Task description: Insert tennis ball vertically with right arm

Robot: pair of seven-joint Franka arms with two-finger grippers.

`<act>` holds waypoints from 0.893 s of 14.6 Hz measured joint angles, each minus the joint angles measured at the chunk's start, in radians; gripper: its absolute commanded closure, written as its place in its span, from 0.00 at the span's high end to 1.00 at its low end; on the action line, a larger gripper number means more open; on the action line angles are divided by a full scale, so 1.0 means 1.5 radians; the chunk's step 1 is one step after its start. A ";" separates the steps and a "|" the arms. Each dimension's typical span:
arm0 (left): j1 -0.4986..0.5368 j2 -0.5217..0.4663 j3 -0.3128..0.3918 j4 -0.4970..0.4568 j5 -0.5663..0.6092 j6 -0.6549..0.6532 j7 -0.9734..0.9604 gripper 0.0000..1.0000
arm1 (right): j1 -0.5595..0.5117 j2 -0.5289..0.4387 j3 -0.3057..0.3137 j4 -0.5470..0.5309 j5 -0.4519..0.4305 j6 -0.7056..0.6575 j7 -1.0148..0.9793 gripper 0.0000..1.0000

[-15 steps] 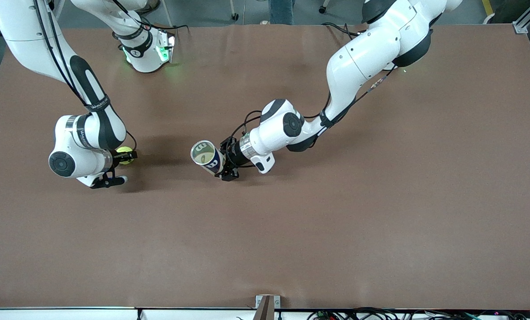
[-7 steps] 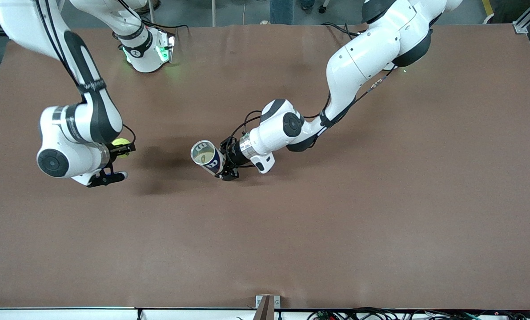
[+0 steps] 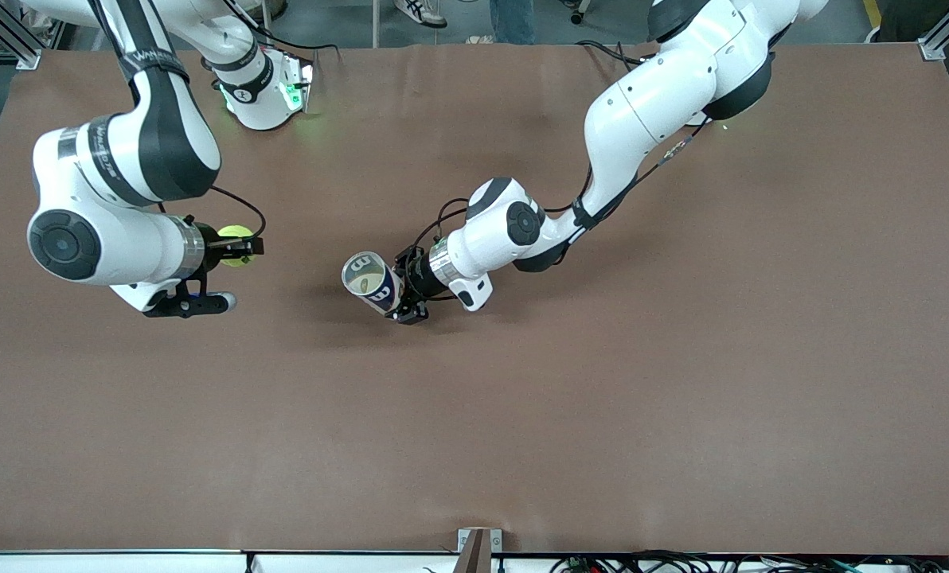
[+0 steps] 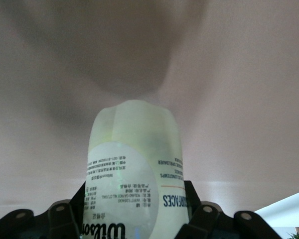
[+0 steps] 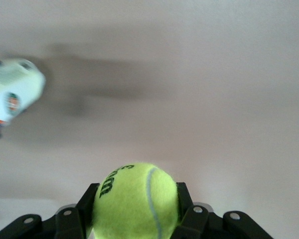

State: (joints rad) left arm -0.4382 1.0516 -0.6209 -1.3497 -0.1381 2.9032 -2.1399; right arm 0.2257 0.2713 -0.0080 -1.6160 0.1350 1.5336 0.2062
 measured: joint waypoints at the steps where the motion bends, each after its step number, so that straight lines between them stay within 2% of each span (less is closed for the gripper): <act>1: 0.000 0.000 0.000 0.000 0.000 0.000 0.000 0.74 | 0.011 0.001 0.000 0.017 0.015 0.000 0.035 0.37; 4: 0.000 0.000 0.000 0.000 0.000 0.000 0.000 0.74 | 0.061 0.004 0.001 0.061 0.051 0.001 0.157 0.37; 7: 0.000 0.000 0.000 0.000 0.000 0.000 0.000 0.74 | 0.107 0.016 0.001 0.092 0.059 0.039 0.248 0.37; 10: 0.000 0.000 0.000 0.000 0.000 0.000 0.000 0.74 | 0.140 0.031 0.001 0.103 0.061 0.103 0.305 0.37; 13: 0.000 0.000 0.000 0.000 0.000 0.000 0.000 0.74 | 0.161 0.044 0.001 0.105 0.061 0.119 0.322 0.37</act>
State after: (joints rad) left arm -0.4384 1.0516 -0.6209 -1.3495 -0.1381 2.9035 -2.1398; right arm 0.4680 0.3367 -0.0064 -1.4587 0.2268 1.7117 0.6894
